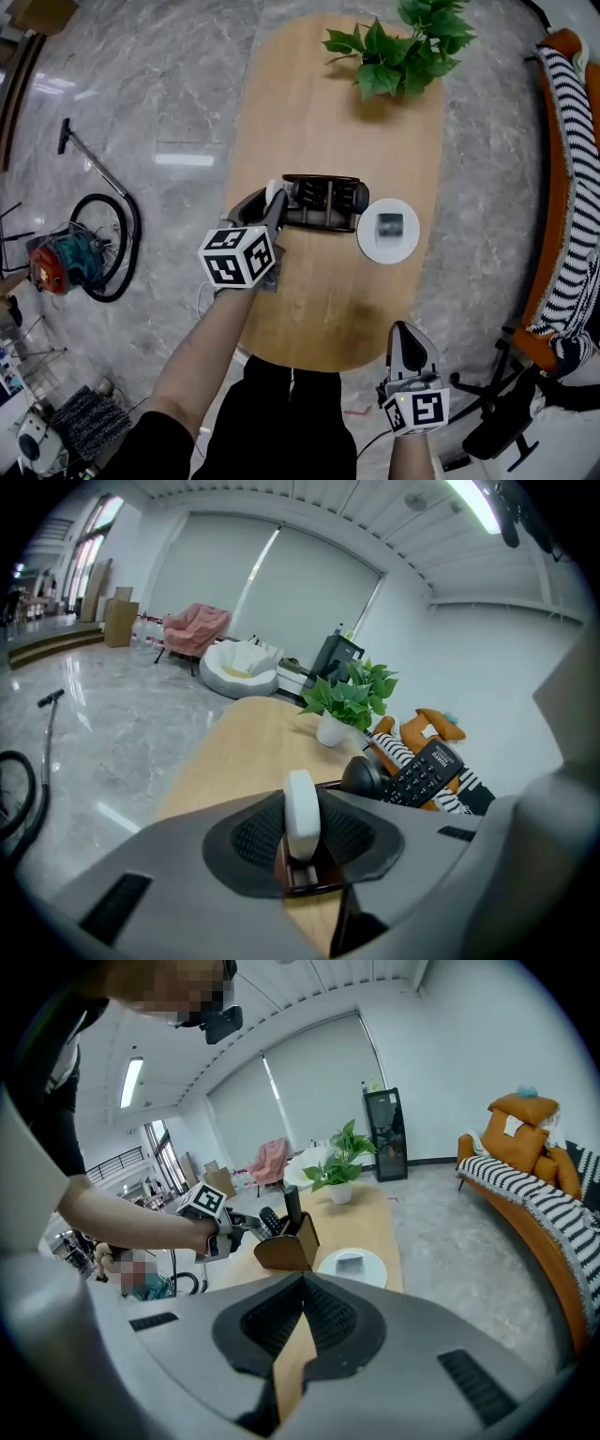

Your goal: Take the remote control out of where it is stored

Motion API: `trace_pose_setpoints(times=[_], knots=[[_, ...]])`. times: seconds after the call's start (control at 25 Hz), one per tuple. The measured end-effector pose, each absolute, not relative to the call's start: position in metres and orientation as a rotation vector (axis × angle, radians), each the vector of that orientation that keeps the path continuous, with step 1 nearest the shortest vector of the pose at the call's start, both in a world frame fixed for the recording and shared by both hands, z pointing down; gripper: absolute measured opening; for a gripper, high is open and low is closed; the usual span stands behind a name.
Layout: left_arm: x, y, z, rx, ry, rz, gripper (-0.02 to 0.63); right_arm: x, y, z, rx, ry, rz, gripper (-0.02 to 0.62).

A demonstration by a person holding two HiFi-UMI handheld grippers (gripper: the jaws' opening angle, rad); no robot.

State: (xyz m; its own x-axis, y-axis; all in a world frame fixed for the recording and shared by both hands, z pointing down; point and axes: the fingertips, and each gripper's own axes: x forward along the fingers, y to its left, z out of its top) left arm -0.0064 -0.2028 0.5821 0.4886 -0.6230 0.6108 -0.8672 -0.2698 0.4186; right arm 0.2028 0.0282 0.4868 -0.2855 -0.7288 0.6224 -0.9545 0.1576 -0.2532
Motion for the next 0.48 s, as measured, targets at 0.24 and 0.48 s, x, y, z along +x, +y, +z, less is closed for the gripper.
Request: trace_pose_setpoints(times=[0.24, 0.48], knots=[[-0.010, -0.195, 0.562, 2.052, -1.232, 0.368, 0.109, 0.184, 0.032, 0.489, 1.580, -2.099, 0.903, 0.006], [-0.029, -0.185, 0.520, 2.083, -1.262, 0.179, 0.107, 0.166, 0.020, 0.482, 1.566, -2.147, 0.884, 0.006]])
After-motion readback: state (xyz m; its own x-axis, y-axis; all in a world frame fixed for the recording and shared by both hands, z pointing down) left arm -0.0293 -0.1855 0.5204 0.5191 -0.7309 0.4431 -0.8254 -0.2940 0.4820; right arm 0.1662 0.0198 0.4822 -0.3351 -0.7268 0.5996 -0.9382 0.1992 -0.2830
